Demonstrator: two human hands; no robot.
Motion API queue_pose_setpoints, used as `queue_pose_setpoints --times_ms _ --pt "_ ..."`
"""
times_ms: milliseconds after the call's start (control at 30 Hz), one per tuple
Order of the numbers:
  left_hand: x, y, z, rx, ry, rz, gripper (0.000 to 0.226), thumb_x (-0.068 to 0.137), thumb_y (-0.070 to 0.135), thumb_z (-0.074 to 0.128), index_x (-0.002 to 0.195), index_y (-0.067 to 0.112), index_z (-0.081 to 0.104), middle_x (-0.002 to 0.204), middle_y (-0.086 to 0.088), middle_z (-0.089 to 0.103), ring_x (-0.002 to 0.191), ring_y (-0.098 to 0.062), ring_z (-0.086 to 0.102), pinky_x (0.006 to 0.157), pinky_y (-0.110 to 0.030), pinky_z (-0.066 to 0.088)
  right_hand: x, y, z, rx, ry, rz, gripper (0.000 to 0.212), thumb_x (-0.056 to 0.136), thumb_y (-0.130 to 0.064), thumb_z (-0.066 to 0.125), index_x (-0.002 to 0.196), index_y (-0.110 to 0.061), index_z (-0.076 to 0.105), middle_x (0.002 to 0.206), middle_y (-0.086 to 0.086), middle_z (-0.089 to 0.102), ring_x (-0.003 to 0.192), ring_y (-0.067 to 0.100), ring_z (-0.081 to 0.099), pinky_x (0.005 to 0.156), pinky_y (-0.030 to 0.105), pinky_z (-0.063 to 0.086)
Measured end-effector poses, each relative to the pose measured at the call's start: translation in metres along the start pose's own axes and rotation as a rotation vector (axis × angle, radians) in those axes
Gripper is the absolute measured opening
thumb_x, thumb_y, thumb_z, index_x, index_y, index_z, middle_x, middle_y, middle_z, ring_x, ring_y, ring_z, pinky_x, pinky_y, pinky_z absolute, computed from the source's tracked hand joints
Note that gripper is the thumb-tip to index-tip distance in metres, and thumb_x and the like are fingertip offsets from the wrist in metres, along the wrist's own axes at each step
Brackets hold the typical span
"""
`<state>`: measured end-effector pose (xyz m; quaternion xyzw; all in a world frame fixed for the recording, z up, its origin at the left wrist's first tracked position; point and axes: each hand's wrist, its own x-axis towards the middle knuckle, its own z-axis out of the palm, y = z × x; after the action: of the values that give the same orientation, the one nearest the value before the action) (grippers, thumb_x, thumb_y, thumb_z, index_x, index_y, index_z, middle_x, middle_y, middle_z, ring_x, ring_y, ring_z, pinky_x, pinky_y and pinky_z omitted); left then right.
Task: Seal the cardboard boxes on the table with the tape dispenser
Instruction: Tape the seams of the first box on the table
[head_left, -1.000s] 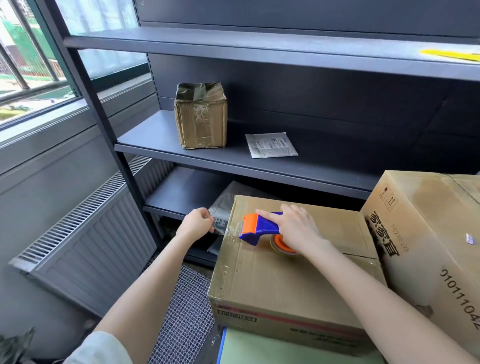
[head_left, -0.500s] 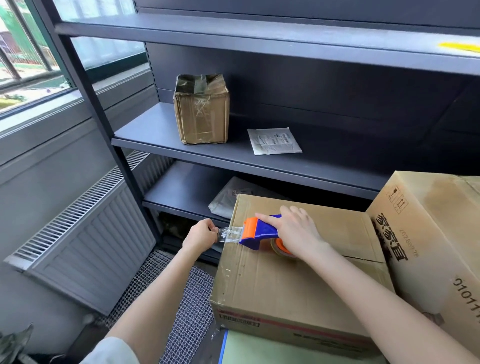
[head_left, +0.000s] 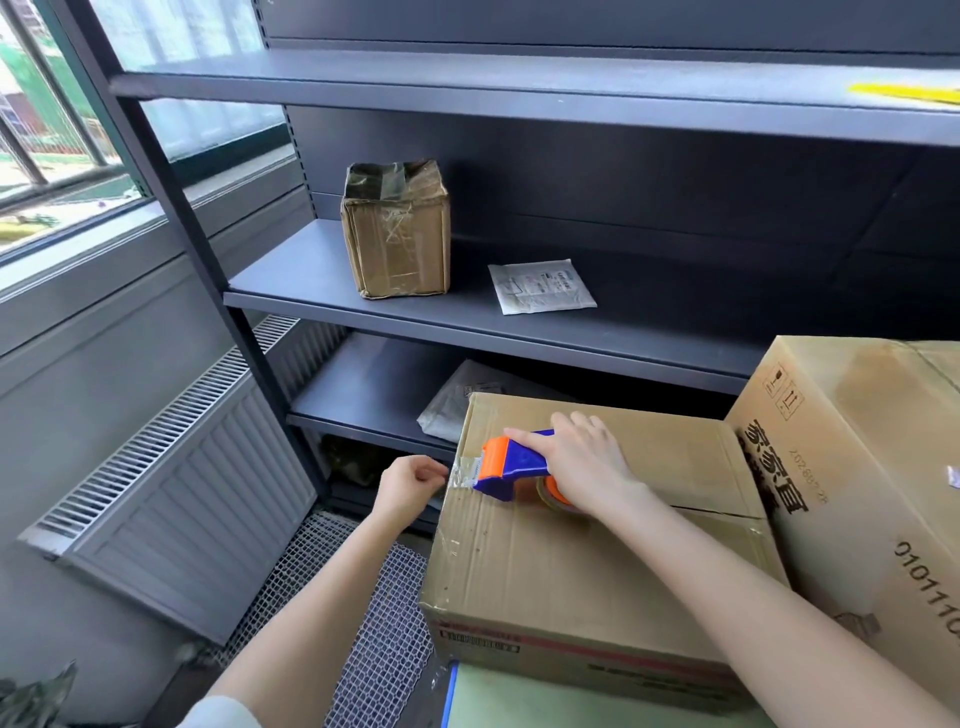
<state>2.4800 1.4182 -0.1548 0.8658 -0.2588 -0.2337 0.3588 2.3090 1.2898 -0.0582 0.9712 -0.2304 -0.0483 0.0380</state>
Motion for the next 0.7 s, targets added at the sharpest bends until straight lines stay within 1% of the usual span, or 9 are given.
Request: queue_pose_setpoints --times_ms 33,100,133,167,233,300,367,533,700 --pt "-0.003 0.006 0.000 -0.043 -0.003 0.011 0.017 0.087 0.006 0.057 0.094 0.011 0.072 0.081 -0.001 0.068 0.076 -0.014 0.066 0.073 -0.025 0.054 0.000 0.000 0.001 -0.002 -0.003 0.000 0.060 0.098 -0.033 0.042 0.148 -0.042 0.010 0.124 0.011 0.044 0.117 0.029 0.041 0.097 0.035 0.031" --pt "-0.008 0.016 -0.003 -0.136 -0.073 0.008 0.027 0.090 0.013 0.051 0.112 0.013 0.067 0.097 -0.002 0.070 0.082 -0.015 0.067 0.080 -0.032 0.055 0.001 0.001 0.001 -0.001 -0.007 0.003 0.060 0.098 -0.034 0.043 0.148 -0.042 0.010 0.124 0.011 0.044 0.117 0.029 0.040 0.097 0.035 0.031" --pt "-0.012 0.022 -0.006 -0.139 -0.130 0.030 0.033 0.090 0.019 0.053 0.122 0.015 0.061 0.109 -0.003 0.068 0.091 -0.015 0.066 0.083 -0.031 0.054 0.001 0.001 0.002 0.000 -0.008 0.005 0.060 0.098 -0.035 0.043 0.148 -0.042 0.010 0.124 0.011 0.044 0.117 0.029 0.040 0.098 0.035 0.031" --pt "-0.016 0.026 -0.010 -0.071 -0.205 0.075 0.042 0.089 0.024 0.056 0.131 0.018 0.054 0.119 -0.002 0.064 0.101 -0.014 0.063 0.087 -0.027 0.051 0.002 0.001 0.002 0.000 -0.008 0.007 0.061 0.098 -0.035 0.044 0.148 -0.042 0.010 0.124 0.011 0.044 0.117 0.029 0.040 0.098 0.035 0.031" --pt "-0.024 0.030 -0.012 0.149 -0.325 0.175 0.063 0.085 0.029 0.063 0.143 0.024 0.038 0.133 -0.002 0.055 0.114 -0.015 0.055 0.093 -0.025 0.045 0.002 0.002 0.003 0.005 -0.004 0.008 0.061 0.097 -0.037 0.044 0.147 -0.042 0.010 0.124 0.011 0.044 0.118 0.029 0.040 0.097 0.035 0.031" --pt "-0.034 0.033 -0.009 0.237 -0.340 0.216 0.083 0.078 0.037 0.073 0.148 0.025 0.028 0.139 -0.001 0.047 0.124 -0.017 0.047 0.097 -0.023 0.037 0.003 0.002 0.004 0.011 0.001 0.004 0.059 0.098 -0.037 0.043 0.147 -0.042 0.011 0.124 0.011 0.044 0.117 0.029 0.040 0.097 0.035 0.031" --pt "-0.041 0.035 -0.001 0.213 -0.330 0.259 0.096 0.072 0.038 0.079 0.148 0.023 0.023 0.142 0.000 0.043 0.131 -0.017 0.040 0.099 -0.020 0.031 0.003 0.002 0.005 0.006 0.009 -0.002 0.058 0.098 -0.036 0.043 0.147 -0.043 0.012 0.123 0.010 0.045 0.117 0.029 0.041 0.097 0.035 0.032" --pt "-0.041 0.031 0.002 0.153 -0.299 0.214 0.099 0.072 0.034 0.080 0.149 0.020 0.019 0.146 0.001 0.040 0.134 -0.014 0.036 0.094 -0.013 0.026 0.005 0.000 0.001 0.001 0.018 -0.021 0.054 0.100 -0.033 0.039 0.147 -0.042 0.014 0.121 0.010 0.046 0.116 0.030 0.042 0.098 0.035 0.031" --pt "-0.033 0.026 -0.007 0.195 -0.322 0.207 0.100 0.071 0.038 0.080 0.150 0.024 0.021 0.141 0.002 0.046 0.127 -0.013 0.043 0.090 -0.013 0.031 0.012 -0.001 0.002 0.054 0.030 -0.005 0.050 0.102 -0.026 0.031 0.145 -0.046 0.018 0.118 0.009 0.047 0.114 0.030 0.043 0.097 0.036 0.032"
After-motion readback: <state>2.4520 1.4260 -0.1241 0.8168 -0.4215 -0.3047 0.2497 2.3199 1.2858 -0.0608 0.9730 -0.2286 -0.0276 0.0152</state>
